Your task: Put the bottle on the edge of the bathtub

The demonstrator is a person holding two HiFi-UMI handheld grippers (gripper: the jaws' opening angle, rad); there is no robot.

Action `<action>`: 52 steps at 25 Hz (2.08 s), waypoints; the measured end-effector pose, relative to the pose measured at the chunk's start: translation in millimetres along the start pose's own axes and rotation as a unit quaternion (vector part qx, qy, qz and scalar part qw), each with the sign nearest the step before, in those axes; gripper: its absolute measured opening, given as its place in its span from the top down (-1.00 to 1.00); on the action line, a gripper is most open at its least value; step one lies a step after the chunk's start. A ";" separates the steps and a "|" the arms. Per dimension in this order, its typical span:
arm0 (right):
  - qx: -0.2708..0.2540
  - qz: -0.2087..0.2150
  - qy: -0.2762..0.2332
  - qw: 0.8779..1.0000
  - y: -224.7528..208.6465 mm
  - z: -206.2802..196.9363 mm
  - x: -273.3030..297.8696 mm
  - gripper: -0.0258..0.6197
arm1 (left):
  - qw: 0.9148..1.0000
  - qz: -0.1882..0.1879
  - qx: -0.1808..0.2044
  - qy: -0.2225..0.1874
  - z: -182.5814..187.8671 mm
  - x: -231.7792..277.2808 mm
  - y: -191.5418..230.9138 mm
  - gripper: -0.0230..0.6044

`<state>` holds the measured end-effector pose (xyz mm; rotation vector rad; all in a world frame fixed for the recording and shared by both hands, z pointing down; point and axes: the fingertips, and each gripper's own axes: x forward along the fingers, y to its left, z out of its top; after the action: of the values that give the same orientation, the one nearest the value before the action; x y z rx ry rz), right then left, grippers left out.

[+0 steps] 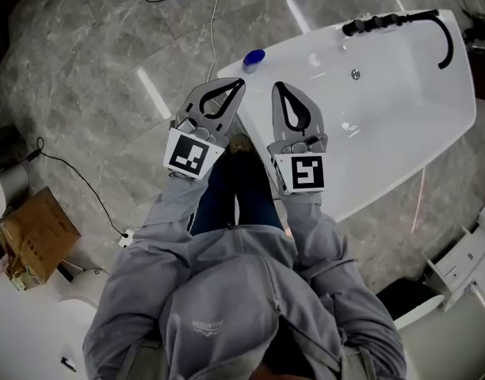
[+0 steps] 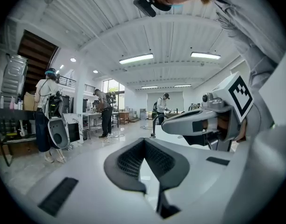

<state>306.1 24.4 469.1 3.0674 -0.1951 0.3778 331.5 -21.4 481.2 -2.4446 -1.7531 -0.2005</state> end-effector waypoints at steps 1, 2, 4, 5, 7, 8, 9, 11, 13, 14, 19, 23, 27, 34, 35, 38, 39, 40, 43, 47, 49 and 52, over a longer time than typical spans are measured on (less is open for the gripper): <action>-0.005 -0.001 0.002 1.000 0.6 7.7 -4.9 0.91 | 1.000 0.005 -0.006 -0.005 11.6 -5.6 -0.9 0.91; -0.007 -0.003 0.003 1.000 1.4 15.6 -9.9 0.91 | 1.000 0.010 -0.014 -0.009 22.8 -11.6 -1.5 0.91; -0.008 -0.008 -0.002 1.000 2.4 34.4 -18.5 0.91 | 0.999 0.026 -0.030 -0.012 43.8 -23.6 -0.9 0.91; -0.008 -0.009 -0.008 1.000 2.7 45.7 -21.7 0.91 | 0.999 0.036 -0.035 -0.013 53.8 -29.2 0.5 0.91; -0.013 -0.004 -0.023 1.000 4.5 69.1 -26.4 0.91 | 0.997 0.057 -0.040 -0.021 74.6 -39.8 3.8 0.91; -0.016 -0.001 -0.029 0.999 6.2 80.1 -28.6 0.91 | 0.997 0.064 -0.042 -0.027 85.4 -45.3 5.0 0.91; -0.017 0.001 -0.034 0.999 8.5 90.2 -31.3 0.91 | 0.996 0.070 -0.043 -0.032 96.0 -51.3 5.6 0.91; -0.019 0.008 -0.042 0.999 14.9 108.5 -36.6 0.91 | 0.995 0.081 -0.044 -0.039 115.5 -63.5 5.2 0.91; -0.022 0.019 -0.053 0.998 21.5 126.7 -38.4 0.91 | 0.994 0.092 -0.038 -0.046 133.4 -73.8 6.0 0.91; -0.025 0.025 -0.061 0.998 24.9 136.3 -38.0 0.91 | 0.993 0.099 -0.034 -0.049 141.8 -78.8 7.6 0.91; -0.035 0.056 -0.095 0.993 46.7 180.7 -44.0 0.91 | 0.988 0.136 -0.027 -0.069 180.6 -112.0 14.4 0.91; -0.039 0.067 -0.108 0.991 65.6 202.6 -61.3 0.91 | 0.983 0.162 -0.045 -0.074 196.6 -144.1 8.5 0.91; -0.057 0.082 -0.127 0.987 82.2 221.8 -73.8 0.91 | 0.975 0.194 -0.054 -0.098 211.9 -171.2 8.2 0.91; -0.057 0.086 -0.133 0.986 95.8 227.5 -92.7 0.91 | 0.963 0.236 -0.057 -0.112 220.8 -204.5 5.1 0.91; -0.055 0.083 -0.133 0.986 95.1 227.5 -95.8 0.91 | 0.962 0.240 -0.058 -0.113 221.4 -207.3 4.0 0.91; -0.031 0.074 -0.131 0.988 89.6 229.6 -102.2 0.91 | 0.959 0.253 -0.061 -0.116 224.3 -213.5 1.8 0.91; -0.019 0.072 -0.129 0.989 88.1 231.0 -103.3 0.91 | 0.958 0.256 -0.062 -0.116 225.4 -215.0 1.3 0.91; -0.010 0.072 -0.129 0.989 87.8 232.7 -104.2 0.91 | 0.957 0.259 -0.062 -0.116 226.4 -216.5 0.5 0.91; -0.004 0.075 -0.131 0.989 92.8 237.7 -106.6 0.91 | 0.957 0.262 -0.052 -0.115 230.5 -219.4 -3.5 0.91; -0.007 0.087 -0.122 0.989 104.2 232.4 -104.0 0.91 | 0.960 0.255 -0.045 -0.109 229.9 -217.4 -11.0 0.91; -0.011 0.098 -0.114 0.988 109.1 226.9 -102.0 0.91 | 0.962 0.247 -0.044 -0.107 229.1 -213.8 -16.0 0.91; -0.011 0.109 -0.113 0.988 111.4 223.4 -101.5 0.91 | 0.963 0.243 -0.045 -0.103 226.4 -209.1 -20.2 0.91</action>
<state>247.3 -87.3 231.0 3.0686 -0.5414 0.0313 253.6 -168.9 221.4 -2.9587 -1.1634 0.0270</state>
